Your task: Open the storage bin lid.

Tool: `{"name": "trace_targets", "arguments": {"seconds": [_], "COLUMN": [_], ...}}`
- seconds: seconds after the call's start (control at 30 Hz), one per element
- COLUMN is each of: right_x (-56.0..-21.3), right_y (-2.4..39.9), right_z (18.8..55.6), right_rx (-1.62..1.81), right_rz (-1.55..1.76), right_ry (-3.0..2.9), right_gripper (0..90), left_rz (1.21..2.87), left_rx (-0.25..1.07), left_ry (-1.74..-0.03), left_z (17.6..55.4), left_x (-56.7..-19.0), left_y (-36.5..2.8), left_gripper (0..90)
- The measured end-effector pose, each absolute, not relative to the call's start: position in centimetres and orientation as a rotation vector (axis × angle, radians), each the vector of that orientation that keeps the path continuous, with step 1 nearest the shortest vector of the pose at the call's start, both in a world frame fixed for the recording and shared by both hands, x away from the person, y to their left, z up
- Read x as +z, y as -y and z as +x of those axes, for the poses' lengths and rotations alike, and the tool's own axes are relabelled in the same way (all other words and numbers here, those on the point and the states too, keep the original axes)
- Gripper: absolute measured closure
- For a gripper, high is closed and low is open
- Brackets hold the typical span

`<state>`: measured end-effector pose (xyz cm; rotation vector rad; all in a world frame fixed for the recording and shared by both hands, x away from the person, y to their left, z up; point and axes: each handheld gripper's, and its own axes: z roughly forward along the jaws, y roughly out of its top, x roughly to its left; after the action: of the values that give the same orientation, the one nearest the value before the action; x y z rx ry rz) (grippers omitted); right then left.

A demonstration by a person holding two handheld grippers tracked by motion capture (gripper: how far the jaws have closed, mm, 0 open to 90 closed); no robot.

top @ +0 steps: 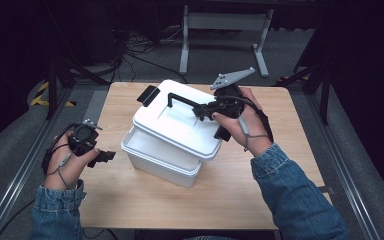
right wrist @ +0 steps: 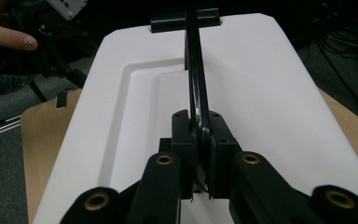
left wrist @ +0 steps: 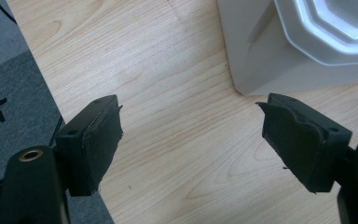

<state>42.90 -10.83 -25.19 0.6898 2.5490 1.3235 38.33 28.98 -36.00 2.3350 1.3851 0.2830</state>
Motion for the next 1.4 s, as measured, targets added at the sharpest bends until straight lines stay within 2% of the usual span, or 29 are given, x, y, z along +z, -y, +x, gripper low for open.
{"name": "trace_targets", "arguments": {"seconds": [0.83, 1.4], "right_x": [-24.6, -26.4], "right_y": [20.9, 26.4], "right_z": [43.5, 44.3], "right_rx": [1.28, 1.21], "right_rz": [0.909, 1.08], "right_ry": [-2.394, -2.319], "right_gripper": [84.6, 84.6], "left_rz": [2.341, 2.338], "left_rx": [0.285, 0.28], "left_ry": [-1.393, -1.397], "left_z": [38.4, 38.4], "left_x": [-36.1, -36.2], "left_y": [-29.1, -29.1], "left_gripper": [20.7, 20.7]}}
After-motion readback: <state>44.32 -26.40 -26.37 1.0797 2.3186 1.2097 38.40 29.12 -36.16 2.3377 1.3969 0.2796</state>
